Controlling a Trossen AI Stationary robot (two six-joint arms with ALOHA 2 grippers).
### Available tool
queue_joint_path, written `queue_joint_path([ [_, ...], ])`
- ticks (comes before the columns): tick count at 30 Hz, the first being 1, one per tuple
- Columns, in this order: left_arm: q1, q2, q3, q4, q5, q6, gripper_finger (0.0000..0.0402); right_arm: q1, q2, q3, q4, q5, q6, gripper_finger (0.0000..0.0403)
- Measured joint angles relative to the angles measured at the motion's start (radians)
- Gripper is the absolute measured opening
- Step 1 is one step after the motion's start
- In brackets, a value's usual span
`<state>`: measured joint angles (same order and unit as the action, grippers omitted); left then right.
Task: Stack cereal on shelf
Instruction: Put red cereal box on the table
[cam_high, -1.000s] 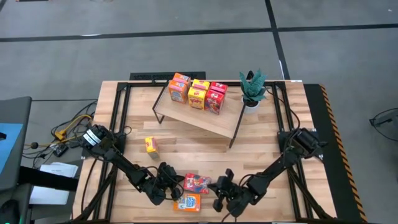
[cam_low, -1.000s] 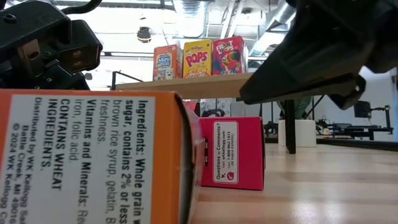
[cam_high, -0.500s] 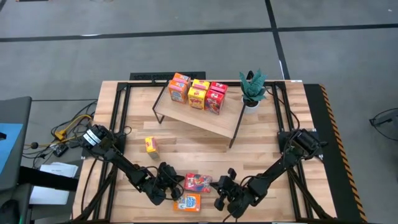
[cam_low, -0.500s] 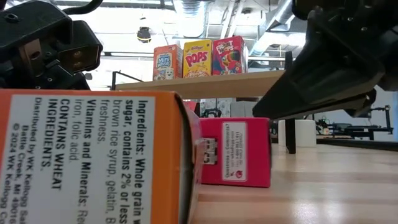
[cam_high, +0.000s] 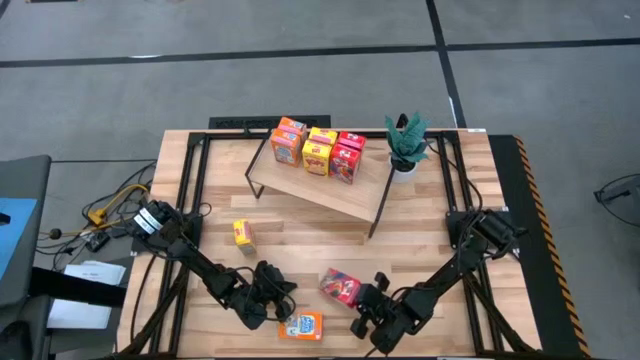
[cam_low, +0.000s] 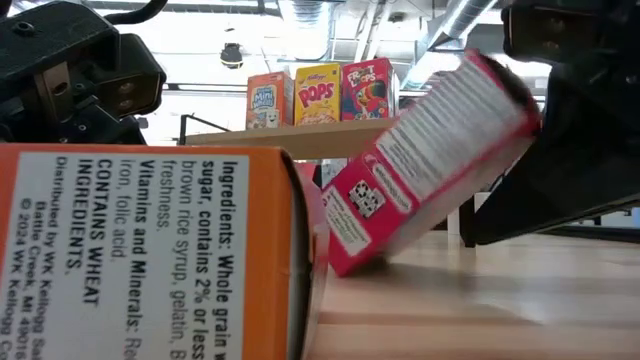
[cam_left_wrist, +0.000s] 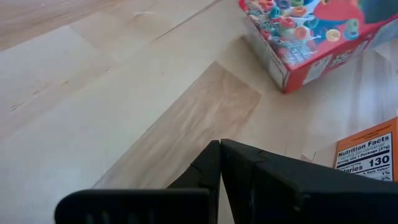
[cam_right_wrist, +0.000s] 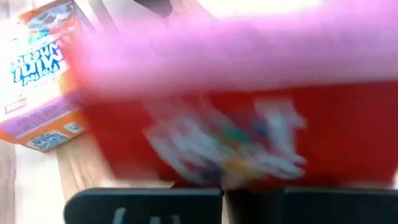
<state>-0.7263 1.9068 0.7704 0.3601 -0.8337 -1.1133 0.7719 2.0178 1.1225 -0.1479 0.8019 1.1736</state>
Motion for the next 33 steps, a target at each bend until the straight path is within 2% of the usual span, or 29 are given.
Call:
queue_joint_path([
  [4, 0.01, 0.0, 0.0, 0.034, -0.001, 0.017, 0.0, -0.002, 0.0, 0.0, 0.002, 0.004, -0.001, 0.0019],
  [10, 0.033, -0.044, 0.005, 0.084, -0.012, 0.169, 0.0, -0.002, 0.0, 0.0, 0.004, 0.005, -0.003, 0.0036],
  [18, 0.093, -0.148, 0.008, 0.084, -0.105, 0.378, 0.0, -0.002, 0.0, 0.0, 0.004, 0.007, -0.003, 0.0015],
  [24, 0.181, -0.139, 0.007, 0.158, 0.105, 0.439, 0.0, -0.002, 0.0, 0.001, 0.006, 0.007, -0.003, 0.0026],
  [28, 0.195, -0.138, 0.007, 0.161, 0.122, 0.47, 0.0, -0.008, 0.0, 0.001, 0.005, 0.008, -0.003, 0.0037],
  [33, 0.197, -0.138, 0.006, 0.154, 0.162, 0.458, 0.0, -0.02, 0.0, 0.001, 0.004, 0.009, -0.005, 0.0029],
])
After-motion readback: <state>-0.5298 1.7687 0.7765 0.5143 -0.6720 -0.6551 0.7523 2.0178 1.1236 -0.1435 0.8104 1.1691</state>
